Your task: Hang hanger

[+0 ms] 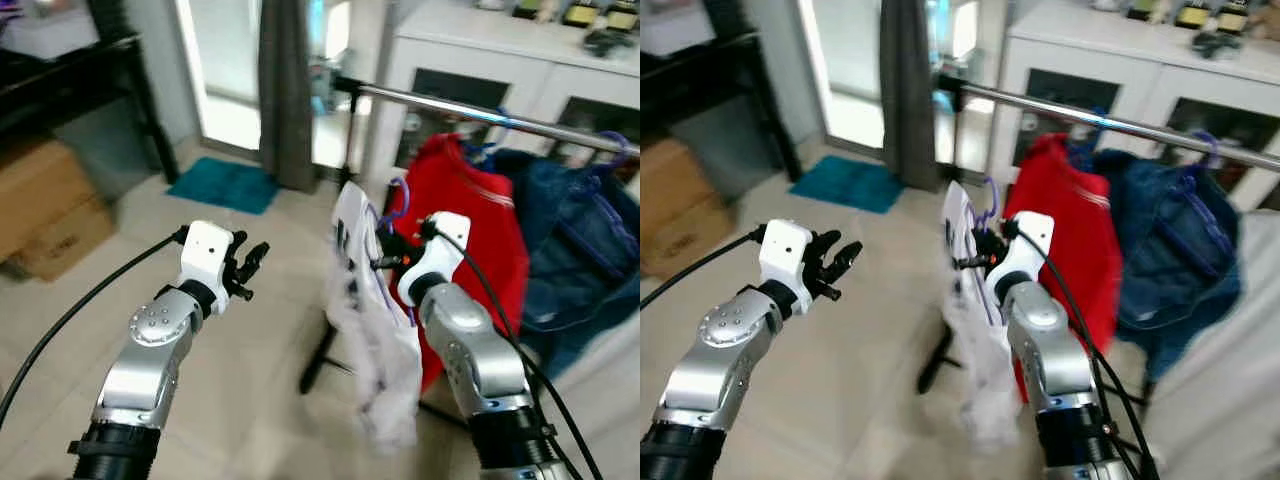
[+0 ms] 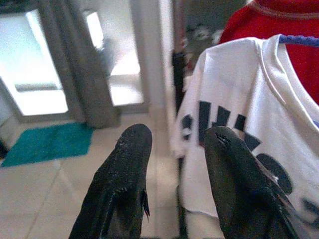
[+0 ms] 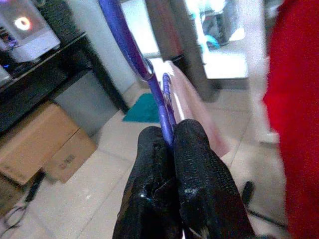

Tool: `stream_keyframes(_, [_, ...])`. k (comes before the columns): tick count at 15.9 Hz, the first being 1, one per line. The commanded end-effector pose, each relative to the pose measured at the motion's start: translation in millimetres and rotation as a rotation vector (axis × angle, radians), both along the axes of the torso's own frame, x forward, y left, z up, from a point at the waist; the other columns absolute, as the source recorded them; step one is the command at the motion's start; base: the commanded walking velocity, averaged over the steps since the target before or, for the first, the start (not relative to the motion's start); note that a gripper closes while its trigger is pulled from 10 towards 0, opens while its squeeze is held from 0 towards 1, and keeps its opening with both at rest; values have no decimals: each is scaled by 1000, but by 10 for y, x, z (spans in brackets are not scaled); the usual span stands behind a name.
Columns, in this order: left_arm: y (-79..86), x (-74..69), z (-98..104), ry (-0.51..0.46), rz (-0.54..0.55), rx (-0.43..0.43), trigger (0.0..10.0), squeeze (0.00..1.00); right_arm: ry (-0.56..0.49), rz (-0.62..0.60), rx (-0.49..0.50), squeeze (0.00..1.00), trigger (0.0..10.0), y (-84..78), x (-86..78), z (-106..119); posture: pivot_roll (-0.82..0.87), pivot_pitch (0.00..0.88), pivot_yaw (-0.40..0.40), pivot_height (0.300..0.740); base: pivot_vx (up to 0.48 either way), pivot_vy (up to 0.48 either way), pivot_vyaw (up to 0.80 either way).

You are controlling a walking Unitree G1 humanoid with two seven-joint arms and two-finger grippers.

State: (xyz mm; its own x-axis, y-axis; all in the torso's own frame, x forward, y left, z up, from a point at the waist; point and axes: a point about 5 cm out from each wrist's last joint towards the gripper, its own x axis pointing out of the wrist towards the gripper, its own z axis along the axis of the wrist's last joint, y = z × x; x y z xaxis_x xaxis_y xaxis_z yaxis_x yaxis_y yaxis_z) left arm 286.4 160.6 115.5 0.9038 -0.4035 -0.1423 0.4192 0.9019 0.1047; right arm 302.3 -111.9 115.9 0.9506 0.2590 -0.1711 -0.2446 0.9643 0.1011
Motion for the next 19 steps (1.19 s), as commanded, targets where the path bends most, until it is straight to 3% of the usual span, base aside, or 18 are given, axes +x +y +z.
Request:
stream_keyframes(1, [-82, -48, -12, -1, -30, 6, 10000, 0, -50, -23, 21, 0, 10000, -79, 13, 104, 44, 0, -54, 740, 360, 0, 0])
stream_keyframes(4, [-83, -95, -14, -7, -30, 3, 10000, 0, -29, -26, 12, 0, 10000, -99, 17, 75, 48, 0, -82, 740, 363, 0, 0])
stream_keyframes(7, [-124, -104, 23, -21, -36, -3, 10000, 0, -35, -32, 15, 0, 10000, -111, 36, 121, 42, 0, -93, 740, 364, 0, -800])
stream_keyframes(14, [-154, -142, 71, -37, -80, 35, 10000, 0, -45, -10, 21, 0, 10000, -56, 31, 138, 50, 0, -99, 740, 362, 0, 0])
stream_keyframes(18, [-175, -147, 97, -42, -118, 46, 10000, 0, -85, -101, 68, 0, 10000, -122, 73, 209, 59, 0, -86, 740, 349, 0, 0])
stream_keyframes(19, [-210, -179, 125, -49, -177, 28, 10000, 0, -124, -148, 96, 0, 10000, -170, 99, 277, 58, 0, -81, 740, 0, 0, 0])
